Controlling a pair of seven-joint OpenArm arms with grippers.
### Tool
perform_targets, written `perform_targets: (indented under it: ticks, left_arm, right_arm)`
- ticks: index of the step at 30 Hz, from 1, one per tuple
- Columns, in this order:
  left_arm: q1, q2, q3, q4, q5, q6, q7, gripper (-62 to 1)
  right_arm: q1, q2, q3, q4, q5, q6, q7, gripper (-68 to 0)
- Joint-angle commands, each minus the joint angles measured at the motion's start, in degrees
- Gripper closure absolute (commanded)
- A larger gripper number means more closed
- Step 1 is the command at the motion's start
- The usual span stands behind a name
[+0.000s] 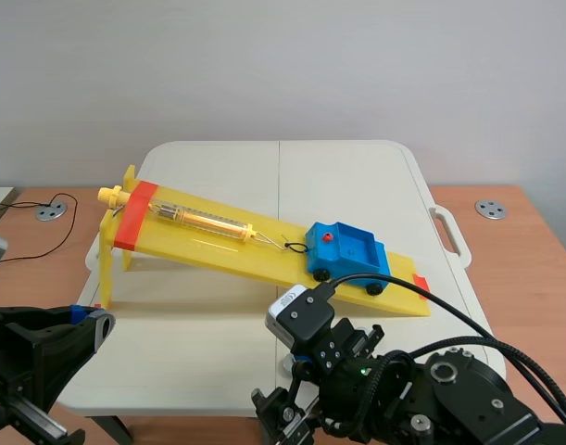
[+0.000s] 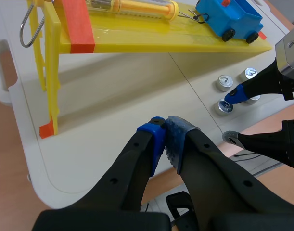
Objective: Place the four metal weights on the blue cart on the ramp.
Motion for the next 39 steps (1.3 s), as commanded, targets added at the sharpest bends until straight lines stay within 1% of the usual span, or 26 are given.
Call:
perform_targets:
  ticks: [1,3,6,8,10,15,17,22,24,28,32,39]
  left_arm:
    - [0.1,0.5,-0.7,3.5,-4.2,-1.1,-6.0,-5.1]
    - [0.1,0.5,-0.7,3.5,-4.2,-1.1,-6.0,-5.1]
    - [0.1,0.5,-0.7,3.5,-4.2,-1.1,-6.0,-5.1]
    - [0.1,0.5,-0.7,3.5,-4.2,-1.1,-6.0,-5.1]
    - [0.1,0.5,-0.7,3.5,-4.2,-1.1,-6.0,-5.1]
    - [0.1,0.5,-0.7,3.5,-4.2,-1.1,-6.0,-5.1]
    - [0.1,0.5,-0.7,3.5,-4.2,-1.1,-6.0,-5.1]
    - [0.1,0.5,-0.7,3.5,-4.2,-1.1,-6.0,-5.1]
    - [0.1,0.5,-0.7,3.5,-4.2,-1.1,-6.0,-5.1]
    - [0.1,0.5,-0.7,3.5,-4.2,-1.1,-6.0,-5.1]
    - [0.1,0.5,-0.7,3.5,-4.2,-1.1,-6.0,-5.1]
    - [0.1,0.5,-0.7,3.5,-4.2,-1.1,-6.0,-5.1]
  right_arm:
    - [5.0,-1.9,-0.4,2.1,1.1,-0.2,8.6,-40.8]
    - [5.3,-1.9,-0.4,2.1,1.1,-0.2,8.8,-40.6]
    - [5.4,-1.9,-0.4,1.8,1.1,-0.6,8.8,-36.8]
    - [5.6,-1.9,-0.4,1.4,1.1,-0.6,8.9,-36.1]
    - [5.7,-1.9,-0.4,0.8,1.1,-1.2,9.3,-35.8]
    - [6.4,-2.0,-0.4,-0.9,1.1,-2.1,9.4,-29.6]
    - [6.4,-2.1,-0.4,-1.4,1.1,-3.4,9.4,-27.4]
    - [6.4,-2.7,-0.4,-1.7,1.1,-4.0,9.1,-22.2]
    - [6.4,-2.7,-0.4,-1.7,1.1,-4.5,8.9,-19.3]
    - [6.4,-2.7,-0.4,-1.7,1.1,-5.0,6.8,-11.7]
    - [6.4,-2.7,-0.4,-1.7,1.1,-5.1,5.3,-1.1]
    - [6.4,-2.5,-0.1,-1.6,1.1,-5.3,5.5,-0.7]
